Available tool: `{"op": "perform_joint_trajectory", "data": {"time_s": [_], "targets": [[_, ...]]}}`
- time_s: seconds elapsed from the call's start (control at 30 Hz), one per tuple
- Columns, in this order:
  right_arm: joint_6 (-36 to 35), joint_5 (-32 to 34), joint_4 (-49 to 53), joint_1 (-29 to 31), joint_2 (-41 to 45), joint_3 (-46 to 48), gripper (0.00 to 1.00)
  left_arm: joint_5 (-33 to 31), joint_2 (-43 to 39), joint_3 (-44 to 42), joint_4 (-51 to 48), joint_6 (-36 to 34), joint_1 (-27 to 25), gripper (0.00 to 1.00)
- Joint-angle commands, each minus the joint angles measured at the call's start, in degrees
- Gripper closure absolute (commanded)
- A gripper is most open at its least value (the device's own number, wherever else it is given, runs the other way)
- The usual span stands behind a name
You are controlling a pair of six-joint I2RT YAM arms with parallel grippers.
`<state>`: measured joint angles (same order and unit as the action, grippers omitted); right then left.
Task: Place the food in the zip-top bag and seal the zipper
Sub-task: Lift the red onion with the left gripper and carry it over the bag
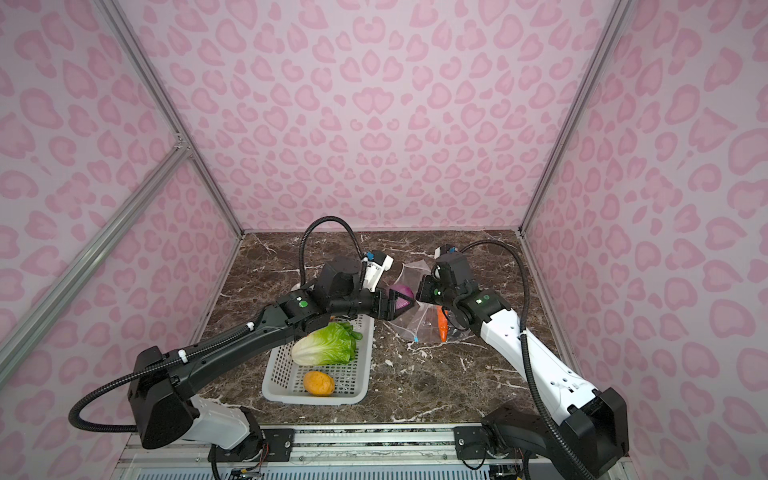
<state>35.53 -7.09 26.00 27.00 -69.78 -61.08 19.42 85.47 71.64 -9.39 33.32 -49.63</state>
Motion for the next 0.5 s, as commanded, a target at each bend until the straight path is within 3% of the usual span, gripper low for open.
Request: {"op": "perform_joint_trajectory", "data": {"time_s": [0.0,0.2,0.47], "targets": [[1.28,-0.2,-2.48,0.1,1.23,0.92,1.0,-1.66,1.68,-1.01,1.47,-0.53,-0.19,0.37],[2.15,-0.53,-3.97,0.49,2.56,2.34,1.0,-11.9,6.11,0.02,-5.31,-0.72,-0.3,0.36],[3.98,-0.82,-6.86,2.17,2.64,4.78,1.0,-16.53,12.31,3.94,-11.68,0.6,-1.06,0.35]]}}
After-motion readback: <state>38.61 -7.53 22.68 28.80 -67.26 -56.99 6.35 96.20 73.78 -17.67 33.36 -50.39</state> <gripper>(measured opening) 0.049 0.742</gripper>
